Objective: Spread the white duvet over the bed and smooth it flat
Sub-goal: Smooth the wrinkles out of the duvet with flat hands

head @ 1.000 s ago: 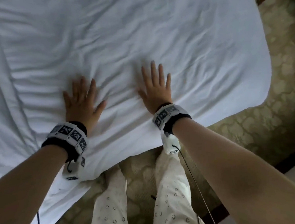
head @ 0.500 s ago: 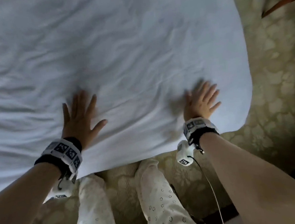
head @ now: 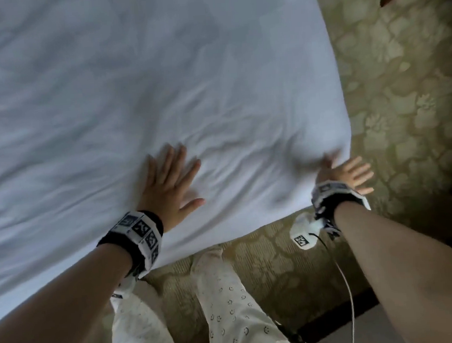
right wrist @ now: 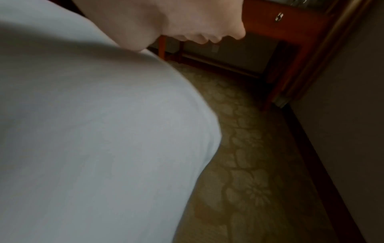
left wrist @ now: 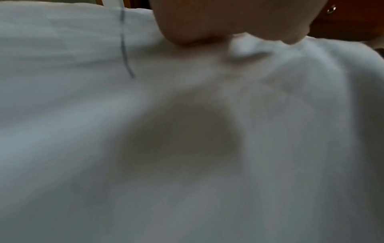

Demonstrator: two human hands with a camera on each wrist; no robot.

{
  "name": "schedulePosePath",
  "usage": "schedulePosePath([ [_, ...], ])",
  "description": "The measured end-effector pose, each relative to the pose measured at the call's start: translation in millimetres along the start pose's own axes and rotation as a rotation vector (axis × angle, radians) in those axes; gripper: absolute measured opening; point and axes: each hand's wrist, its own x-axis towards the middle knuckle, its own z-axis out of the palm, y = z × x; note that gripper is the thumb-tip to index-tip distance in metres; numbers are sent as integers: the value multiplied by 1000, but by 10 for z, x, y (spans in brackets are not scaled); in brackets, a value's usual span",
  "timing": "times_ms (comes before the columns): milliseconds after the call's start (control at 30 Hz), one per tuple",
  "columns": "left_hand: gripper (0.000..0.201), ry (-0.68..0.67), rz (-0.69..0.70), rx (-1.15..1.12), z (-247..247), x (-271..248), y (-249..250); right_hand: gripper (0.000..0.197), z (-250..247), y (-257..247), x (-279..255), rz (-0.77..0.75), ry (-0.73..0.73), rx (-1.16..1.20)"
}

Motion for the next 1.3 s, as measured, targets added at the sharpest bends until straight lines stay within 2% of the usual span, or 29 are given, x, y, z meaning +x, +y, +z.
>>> schedulePosePath([
  [67, 78, 51, -53, -30, -114, 104, -4, 75, -140, 103, 36, 1, 30, -14],
  [133, 79, 82, -136, -66, -274, 218, 6, 71, -210, -78, -50, -164, 42, -37],
  [233, 78, 82, -250, -97, -524, 320, 40, 70, -158, -651, -334, -445, -20, -23],
  [333, 74, 114, -330, -123, -709, 268, -9, 67, -98, -1212, -840, -720, -84, 0],
  [400, 72, 121, -377, -132, -816, 114, -120, 64, -111, -1447, -1178, -851, -120, 22],
  [633, 69, 134, -637, -107, -1127, -831, -1002, 64, -175, -1917, -1909, -1010, -132, -65],
  [800, 66, 192, -855, -178, -1034, -1662, -1764, 64, 31, -2364, -2662, -1149, -123, -153],
  [1033, 65, 135, -1035, -225, -496, -2924, -2937, 67, 854, -3133, -4063, -1425, -176, -301],
  [1167, 64, 184, -1109, -271, -245, -3538, -3442, 66, 1293, -3611, -4645, -1599, -149, -372],
  [1300, 65, 278, -1170, -264, -7, -4071, -3871, 65, 1788, -3815, -5167, -1598, -128, -513],
])
